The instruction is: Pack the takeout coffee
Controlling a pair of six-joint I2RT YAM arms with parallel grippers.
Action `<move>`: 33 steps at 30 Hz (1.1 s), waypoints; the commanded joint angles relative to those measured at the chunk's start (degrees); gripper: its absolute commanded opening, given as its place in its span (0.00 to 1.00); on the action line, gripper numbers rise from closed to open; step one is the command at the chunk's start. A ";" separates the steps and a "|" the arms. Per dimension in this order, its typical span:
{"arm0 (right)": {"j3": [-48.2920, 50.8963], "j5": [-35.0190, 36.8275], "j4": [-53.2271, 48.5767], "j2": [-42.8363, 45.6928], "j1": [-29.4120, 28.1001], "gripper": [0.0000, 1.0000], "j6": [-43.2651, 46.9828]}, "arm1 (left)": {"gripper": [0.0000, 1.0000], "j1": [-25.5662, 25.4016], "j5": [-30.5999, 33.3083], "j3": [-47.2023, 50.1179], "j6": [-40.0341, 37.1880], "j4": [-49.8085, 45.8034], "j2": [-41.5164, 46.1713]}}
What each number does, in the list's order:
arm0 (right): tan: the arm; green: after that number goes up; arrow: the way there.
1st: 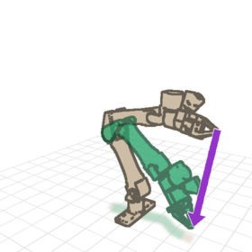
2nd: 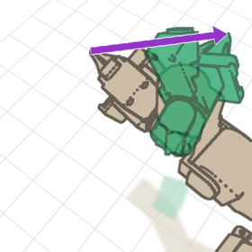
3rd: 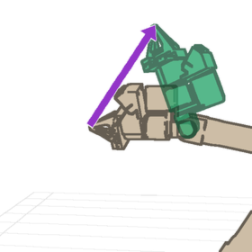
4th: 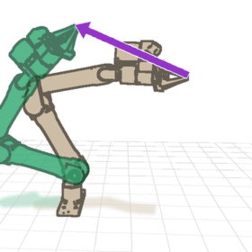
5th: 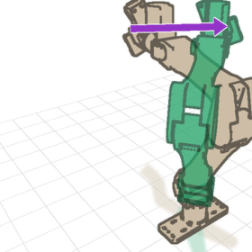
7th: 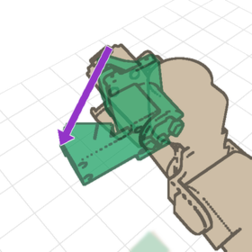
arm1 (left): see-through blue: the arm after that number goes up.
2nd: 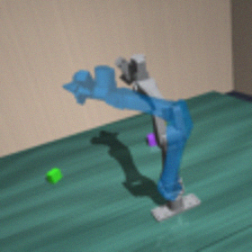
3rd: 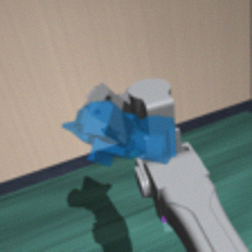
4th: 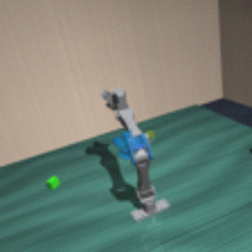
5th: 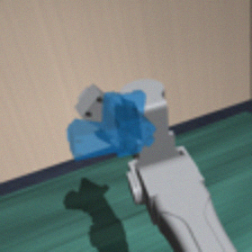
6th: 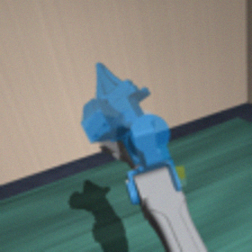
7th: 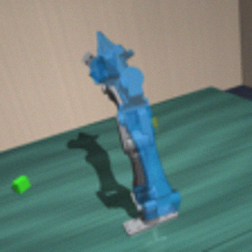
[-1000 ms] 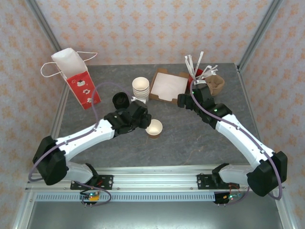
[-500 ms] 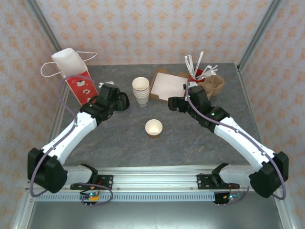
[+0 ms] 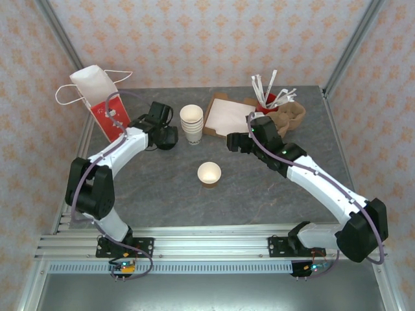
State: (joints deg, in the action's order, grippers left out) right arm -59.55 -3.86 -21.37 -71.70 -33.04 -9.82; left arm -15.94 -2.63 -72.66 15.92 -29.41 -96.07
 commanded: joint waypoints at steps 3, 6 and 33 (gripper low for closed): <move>-0.04 1.91 -1.30 -0.72 -0.20 0.94 0.44 | 0.56 1.05 -0.88 -3.67 -1.56 -1.38 -3.33; 0.13 2.34 -1.40 -0.80 -0.27 0.94 0.40 | 0.53 1.26 -1.45 -4.48 -1.43 -1.24 -4.76; 0.39 2.80 -2.09 -1.51 -0.25 0.94 -0.77 | 0.39 2.25 -3.65 -9.05 -2.21 -1.97 -11.42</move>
State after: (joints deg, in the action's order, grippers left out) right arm -59.55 -2.57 -22.39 -72.93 -33.04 -10.04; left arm -14.46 -5.80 -79.90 14.85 -29.61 -106.69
